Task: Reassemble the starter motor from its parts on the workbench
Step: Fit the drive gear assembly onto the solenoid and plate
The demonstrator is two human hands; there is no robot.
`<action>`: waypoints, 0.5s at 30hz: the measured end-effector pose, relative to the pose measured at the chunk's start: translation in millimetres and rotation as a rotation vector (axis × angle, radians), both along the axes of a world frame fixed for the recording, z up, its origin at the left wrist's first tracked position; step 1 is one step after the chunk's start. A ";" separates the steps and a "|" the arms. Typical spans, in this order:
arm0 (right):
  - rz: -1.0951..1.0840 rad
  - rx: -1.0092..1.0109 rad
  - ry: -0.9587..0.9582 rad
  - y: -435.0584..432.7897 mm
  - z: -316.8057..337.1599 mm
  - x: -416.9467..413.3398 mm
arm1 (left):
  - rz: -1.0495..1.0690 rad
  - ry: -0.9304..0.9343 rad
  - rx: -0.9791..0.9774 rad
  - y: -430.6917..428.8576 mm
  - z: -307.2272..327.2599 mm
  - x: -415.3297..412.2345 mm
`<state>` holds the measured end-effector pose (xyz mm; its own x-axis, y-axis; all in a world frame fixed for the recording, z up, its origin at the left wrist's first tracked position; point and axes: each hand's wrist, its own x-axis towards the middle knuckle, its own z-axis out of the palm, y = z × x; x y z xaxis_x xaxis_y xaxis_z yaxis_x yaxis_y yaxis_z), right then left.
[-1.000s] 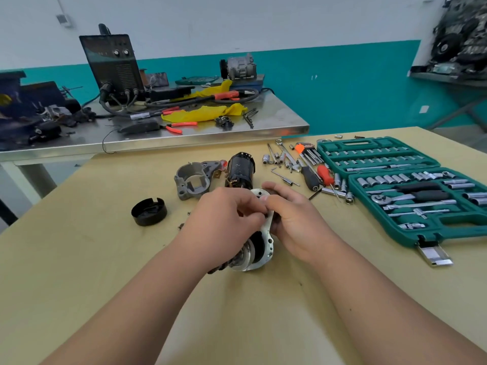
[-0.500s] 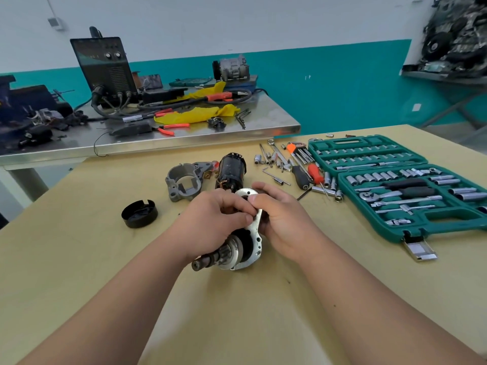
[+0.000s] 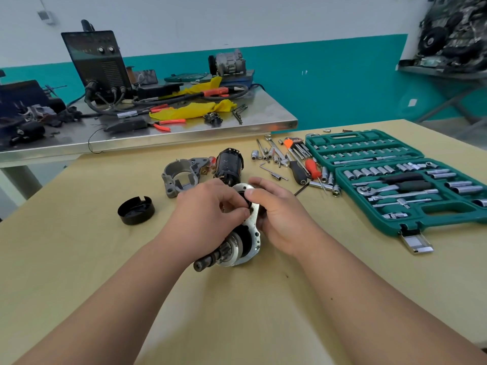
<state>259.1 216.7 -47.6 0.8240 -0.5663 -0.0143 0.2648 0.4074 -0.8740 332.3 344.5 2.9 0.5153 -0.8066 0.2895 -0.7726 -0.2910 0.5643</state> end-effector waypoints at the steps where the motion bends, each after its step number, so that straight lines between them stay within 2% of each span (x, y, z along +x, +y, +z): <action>1: 0.002 0.003 -0.003 -0.2 -0.2 -0.1 | -0.009 0.003 -0.003 0.2 -0.4 0.4; 7: -0.012 -0.013 0.019 -1.1 -1.7 1.0 | -0.032 0.054 0.006 -2.4 -0.5 3.1; 15: -0.012 -0.005 0.017 -1.6 -1.9 2.1 | 0.060 -0.124 0.032 -7.2 0.3 -1.4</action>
<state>261.3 215.2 -49.4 0.8168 -0.5764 -0.0255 0.2546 0.3997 -0.8805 331.0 337.3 3.2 0.5243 -0.7857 0.3284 -0.8168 -0.3550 0.4547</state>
